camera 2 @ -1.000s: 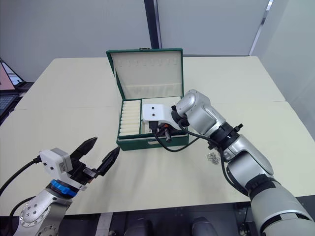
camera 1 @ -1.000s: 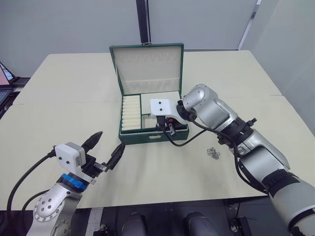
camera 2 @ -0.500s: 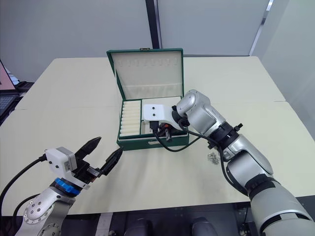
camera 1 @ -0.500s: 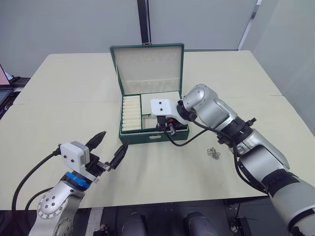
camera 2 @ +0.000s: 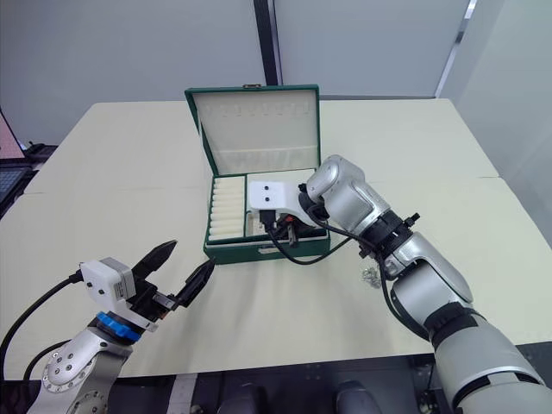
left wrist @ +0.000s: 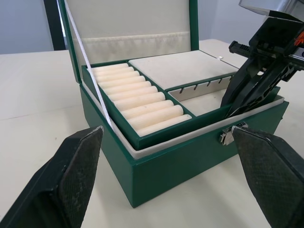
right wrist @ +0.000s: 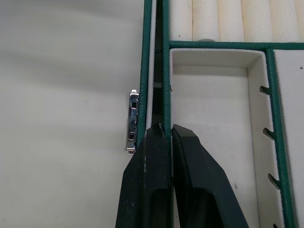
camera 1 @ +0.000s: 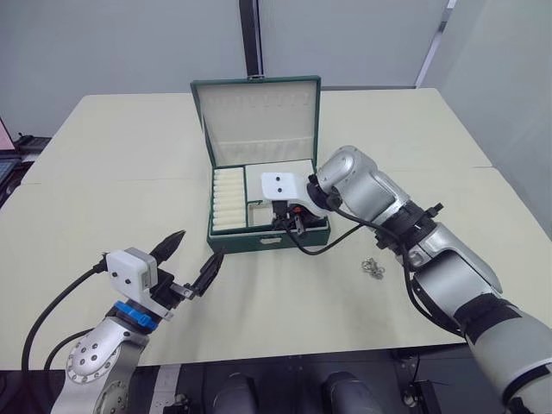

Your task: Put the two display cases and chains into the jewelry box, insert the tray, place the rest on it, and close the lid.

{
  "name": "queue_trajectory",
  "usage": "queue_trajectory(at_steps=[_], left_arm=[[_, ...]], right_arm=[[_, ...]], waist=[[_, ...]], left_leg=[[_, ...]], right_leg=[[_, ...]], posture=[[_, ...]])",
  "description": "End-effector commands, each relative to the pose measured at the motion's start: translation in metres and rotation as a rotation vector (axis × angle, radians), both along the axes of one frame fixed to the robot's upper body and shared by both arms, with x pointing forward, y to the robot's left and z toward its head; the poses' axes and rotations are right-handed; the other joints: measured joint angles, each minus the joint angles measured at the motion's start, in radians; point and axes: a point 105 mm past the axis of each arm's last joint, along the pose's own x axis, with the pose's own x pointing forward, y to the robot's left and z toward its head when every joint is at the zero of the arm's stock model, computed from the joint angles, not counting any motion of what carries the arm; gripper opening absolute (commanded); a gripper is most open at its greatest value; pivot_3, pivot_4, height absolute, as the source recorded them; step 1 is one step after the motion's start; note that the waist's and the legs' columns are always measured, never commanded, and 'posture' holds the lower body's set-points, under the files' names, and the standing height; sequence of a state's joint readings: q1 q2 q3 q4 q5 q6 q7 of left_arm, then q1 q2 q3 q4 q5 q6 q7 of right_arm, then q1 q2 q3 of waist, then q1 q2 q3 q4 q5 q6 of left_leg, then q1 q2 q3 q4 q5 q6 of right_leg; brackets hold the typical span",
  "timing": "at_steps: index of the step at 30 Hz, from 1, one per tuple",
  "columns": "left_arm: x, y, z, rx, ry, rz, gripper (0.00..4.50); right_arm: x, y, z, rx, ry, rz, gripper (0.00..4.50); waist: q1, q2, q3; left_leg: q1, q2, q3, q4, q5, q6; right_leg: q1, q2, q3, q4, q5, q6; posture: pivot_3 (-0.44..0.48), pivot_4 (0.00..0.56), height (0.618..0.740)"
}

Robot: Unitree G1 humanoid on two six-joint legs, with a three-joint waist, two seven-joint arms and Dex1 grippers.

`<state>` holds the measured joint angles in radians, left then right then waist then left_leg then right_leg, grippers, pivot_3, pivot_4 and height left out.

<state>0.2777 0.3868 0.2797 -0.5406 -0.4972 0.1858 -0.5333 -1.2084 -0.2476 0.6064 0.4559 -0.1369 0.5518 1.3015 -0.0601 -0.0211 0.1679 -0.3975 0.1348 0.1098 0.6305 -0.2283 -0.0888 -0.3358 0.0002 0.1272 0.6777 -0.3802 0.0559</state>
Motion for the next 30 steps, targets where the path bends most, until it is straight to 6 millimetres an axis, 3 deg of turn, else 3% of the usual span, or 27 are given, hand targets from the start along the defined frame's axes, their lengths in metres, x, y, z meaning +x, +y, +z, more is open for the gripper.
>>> queue_trajectory(at_steps=[1, 25, 30], left_arm=[[-0.001, 0.000, 0.007, 0.009, -0.031, 0.000, 4.50], [0.011, -0.004, 0.005, 0.004, -0.029, -0.030, 4.50], [0.014, -0.005, 0.006, 0.005, -0.031, -0.041, 4.50]], right_arm=[[-0.001, 0.008, 0.015, 0.037, -0.024, 0.006, 0.01], [-0.009, 0.008, 0.047, 0.085, -0.046, 0.013, 0.01], [-0.012, 0.006, 0.040, 0.060, -0.033, 0.035, 0.01]], waist=[[-0.001, 0.000, 0.000], [0.000, 0.000, 0.000], [0.001, 0.000, 0.000]], left_leg=[[0.000, 0.000, 0.000, 0.000, 0.000, 0.000], [-0.001, 0.000, 0.001, -0.001, 0.000, 0.000], [-0.001, 0.000, 0.001, -0.001, 0.000, 0.000]], right_leg=[[0.000, 0.000, 0.000, 0.000, 0.000, 0.000], [-0.001, 0.000, 0.000, 0.000, 0.000, 0.000], [-0.001, 0.000, 0.000, 0.000, 0.000, 0.000]], posture=[[0.000, 0.150, 0.740], [0.000, 0.150, 0.740], [0.000, 0.150, 0.740]])
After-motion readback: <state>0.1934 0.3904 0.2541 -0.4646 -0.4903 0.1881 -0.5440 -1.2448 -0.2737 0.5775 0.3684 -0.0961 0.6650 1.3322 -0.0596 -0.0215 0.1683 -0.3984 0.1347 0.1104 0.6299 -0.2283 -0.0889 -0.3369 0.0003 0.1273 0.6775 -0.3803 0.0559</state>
